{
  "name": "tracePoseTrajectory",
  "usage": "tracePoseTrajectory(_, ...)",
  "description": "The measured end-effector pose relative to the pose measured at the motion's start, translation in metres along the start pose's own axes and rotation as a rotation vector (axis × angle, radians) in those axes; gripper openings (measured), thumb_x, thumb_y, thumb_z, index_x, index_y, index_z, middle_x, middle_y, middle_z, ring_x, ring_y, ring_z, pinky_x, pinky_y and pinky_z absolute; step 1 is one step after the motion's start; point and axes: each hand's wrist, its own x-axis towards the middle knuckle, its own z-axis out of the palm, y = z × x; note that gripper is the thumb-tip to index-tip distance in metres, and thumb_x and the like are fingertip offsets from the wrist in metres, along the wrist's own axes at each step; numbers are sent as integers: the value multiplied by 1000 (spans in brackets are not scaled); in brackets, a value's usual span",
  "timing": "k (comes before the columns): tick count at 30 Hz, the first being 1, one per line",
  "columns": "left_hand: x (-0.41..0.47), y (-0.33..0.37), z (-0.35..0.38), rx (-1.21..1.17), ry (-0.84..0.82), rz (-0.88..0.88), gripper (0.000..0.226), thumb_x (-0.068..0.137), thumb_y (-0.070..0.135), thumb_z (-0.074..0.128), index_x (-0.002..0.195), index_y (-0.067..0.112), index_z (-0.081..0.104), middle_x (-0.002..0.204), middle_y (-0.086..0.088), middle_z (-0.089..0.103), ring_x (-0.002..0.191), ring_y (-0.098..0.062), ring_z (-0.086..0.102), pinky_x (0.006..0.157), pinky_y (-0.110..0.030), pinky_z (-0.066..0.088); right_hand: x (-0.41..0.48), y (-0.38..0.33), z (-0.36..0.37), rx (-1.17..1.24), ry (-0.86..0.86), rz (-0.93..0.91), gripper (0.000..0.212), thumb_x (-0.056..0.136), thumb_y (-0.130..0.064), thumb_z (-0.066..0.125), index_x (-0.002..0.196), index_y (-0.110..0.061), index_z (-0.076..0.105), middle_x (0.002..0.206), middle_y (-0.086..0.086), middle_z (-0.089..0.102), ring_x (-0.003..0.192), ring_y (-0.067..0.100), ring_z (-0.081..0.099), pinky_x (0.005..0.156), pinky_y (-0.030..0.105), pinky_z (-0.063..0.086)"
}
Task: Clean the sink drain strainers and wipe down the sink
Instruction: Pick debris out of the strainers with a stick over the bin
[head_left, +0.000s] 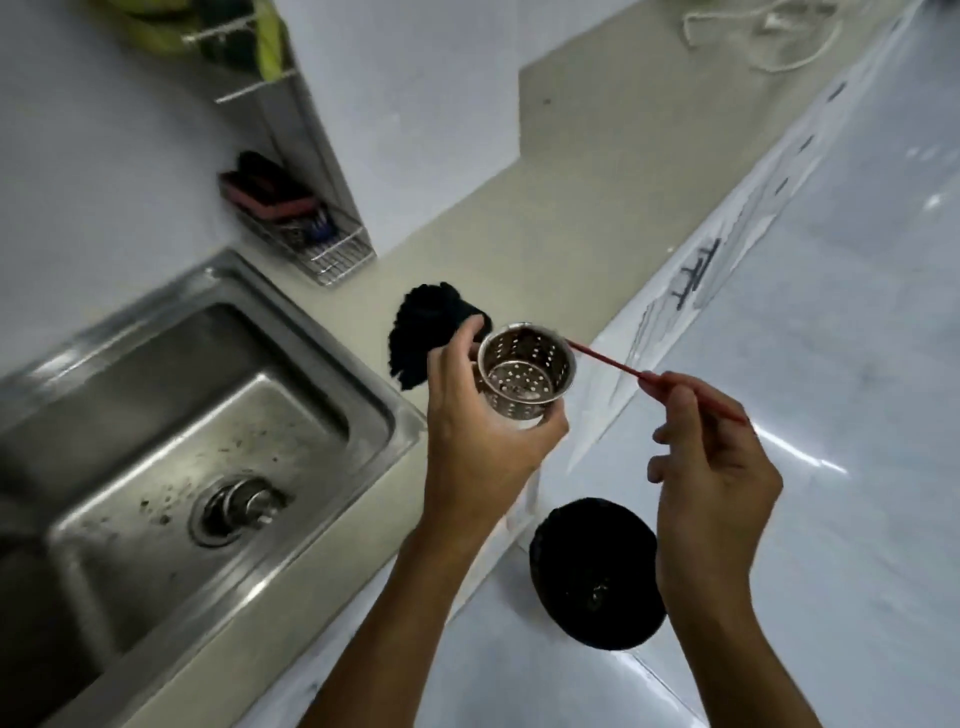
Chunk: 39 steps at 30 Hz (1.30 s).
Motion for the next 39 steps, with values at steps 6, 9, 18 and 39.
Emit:
tracePoseTrajectory(6, 13, -65, -154, 125, 149, -108, 78, 68, 39, 86, 137, 22, 53, 126, 4, 53, 116, -4, 55, 96, -14, 46, -87, -30, 123, 16, -354, -11, 16, 103, -31, 57, 108, -33, 72, 105, -14, 76, 95, 13, 70, 74, 43, 61)
tracePoseTrajectory(9, -7, -128, -227, 214, 153, -303, 78, 67, 32, 90, 135, 22, 53, 127, 4, 57, 118, -13, 58, 101, -28, 50, -139, -22, 177, -40, -519, -28, 19, 102, -26, 58, 112, -25, 73, 103, -14, 74, 97, 4, 68, 77, 20, 57)
tracePoseTrajectory(18, -39, -304, -325, 625, -218, -699, 81, 70, 37, 88, 136, 18, 44, 137, -6, 55, 126, -30, 54, 108, -47, 37, -238, 21, 281, -362, -776, -82, 29, 96, -30, 60, 122, -23, 69, 110, -21, 64, 89, -21, 59, 78, -1, 45)
tracePoseTrajectory(39, 13, -325, -276, 613, -264, -462, 127, 60, 98, 53, 157, 23, 19, 163, -4, 26, 148, -26, 27, 120, -51, 26, -182, 23, 321, -500, -689, -301, 32, 98, -30, 58, 128, -23, 68, 117, -6, 71, 100, 10, 66, 89, 40, 58)
